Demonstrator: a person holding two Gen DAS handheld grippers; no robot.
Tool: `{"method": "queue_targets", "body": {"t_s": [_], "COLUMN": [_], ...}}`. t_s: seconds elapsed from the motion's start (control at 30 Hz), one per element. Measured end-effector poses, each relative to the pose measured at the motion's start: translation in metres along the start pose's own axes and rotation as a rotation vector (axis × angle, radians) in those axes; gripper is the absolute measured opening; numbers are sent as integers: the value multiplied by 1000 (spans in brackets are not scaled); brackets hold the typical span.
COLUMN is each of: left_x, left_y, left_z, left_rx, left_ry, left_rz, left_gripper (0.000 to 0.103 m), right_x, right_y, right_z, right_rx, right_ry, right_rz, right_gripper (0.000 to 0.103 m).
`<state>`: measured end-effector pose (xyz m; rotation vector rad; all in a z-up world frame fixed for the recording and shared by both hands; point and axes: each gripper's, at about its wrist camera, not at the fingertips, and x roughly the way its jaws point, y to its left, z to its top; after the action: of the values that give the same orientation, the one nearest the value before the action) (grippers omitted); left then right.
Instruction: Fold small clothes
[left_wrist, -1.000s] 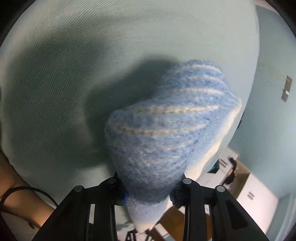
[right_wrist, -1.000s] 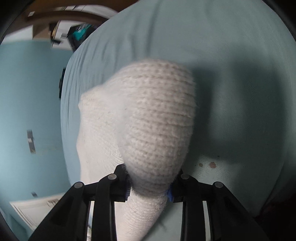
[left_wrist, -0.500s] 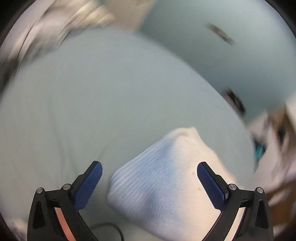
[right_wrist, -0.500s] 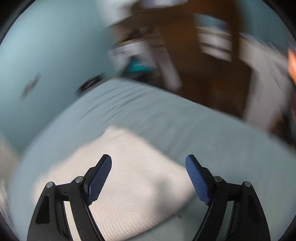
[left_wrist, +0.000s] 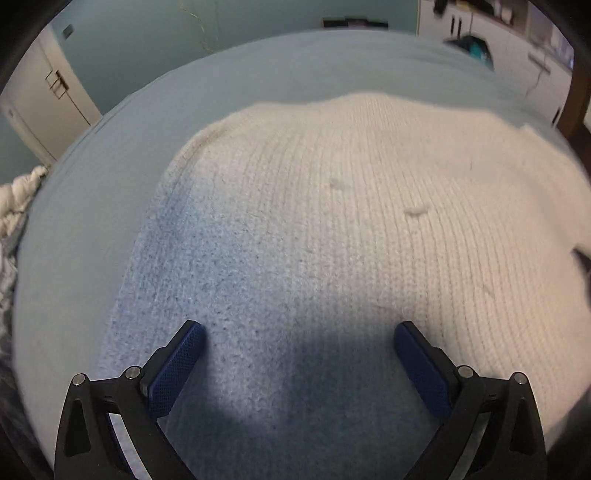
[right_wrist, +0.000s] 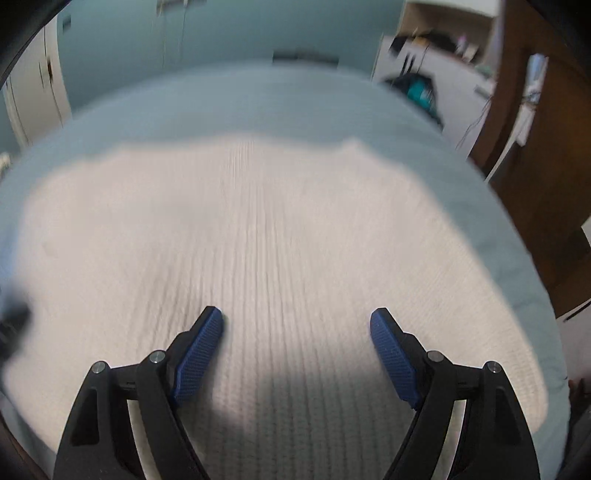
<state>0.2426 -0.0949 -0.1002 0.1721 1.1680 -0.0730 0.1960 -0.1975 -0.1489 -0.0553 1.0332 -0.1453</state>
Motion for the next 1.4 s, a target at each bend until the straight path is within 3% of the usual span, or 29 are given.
{"method": "queue_targets", "body": {"t_s": [0.07,0.1,0.17,0.37,0.5,0.57,0.67,0.73,0.77,0.83,0.9,1.0,1.1,1.17,1.23,1.27,1.3,1.4], "left_x": [1,4,2,-30,-54,-54,-26,8,24,26,22,-3,-16,-7,18,22,19,6], "left_y": [-1,2,0,10,41,49,57,62,79,95,98,91,76,63,50,48,51,55], "left_z": [3,8,11,9,21,28,29,16,4,4,9,19,26,28,24,21,18,19], "left_rx": [0,1,7,-59,-162,-192,-195,-204,-241,-357,-390,-348,-287,-238,-189,-194,-223,-256], "left_ry": [12,16,10,22,-110,-123,-36,82,97,125,158,60,-29,-6,103,109,79,122], "left_rz": [-13,-15,-7,24,13,-1,14,45,-7,-73,-71,0,11,2,11,7,-4,-4], "left_gripper": [103,103,103,103,103,103,103,103,103,103,103,103,103,103,103,103,103,103], "right_x": [1,4,2,-14,-53,-58,-33,-16,-1,-1,-7,-33,-45,-35,-11,3,6,-10], "right_y": [-10,-18,-26,-37,-69,-80,-88,-81,-77,-66,-57,-48,-38,-36,-32,-33,-37,-47], "right_z": [-2,-4,-7,0,0,-1,2,-7,-11,-14,-11,-8,-4,-4,-14,-17,-19,-23], "right_rx": [21,55,101,136,287,342,367,349,322,241,202,164,143,139,135,143,164,223], "right_ry": [13,44,67,74,-124,-150,-49,49,124,125,112,-1,-87,-71,20,79,83,38], "right_rz": [-14,-17,29,45,118,173,169,115,82,24,-12,23,22,34,22,36,55,105], "right_gripper": [99,102,102,102,102,102,102,102,102,102,102,102,102,102,102,102,102,102]}}
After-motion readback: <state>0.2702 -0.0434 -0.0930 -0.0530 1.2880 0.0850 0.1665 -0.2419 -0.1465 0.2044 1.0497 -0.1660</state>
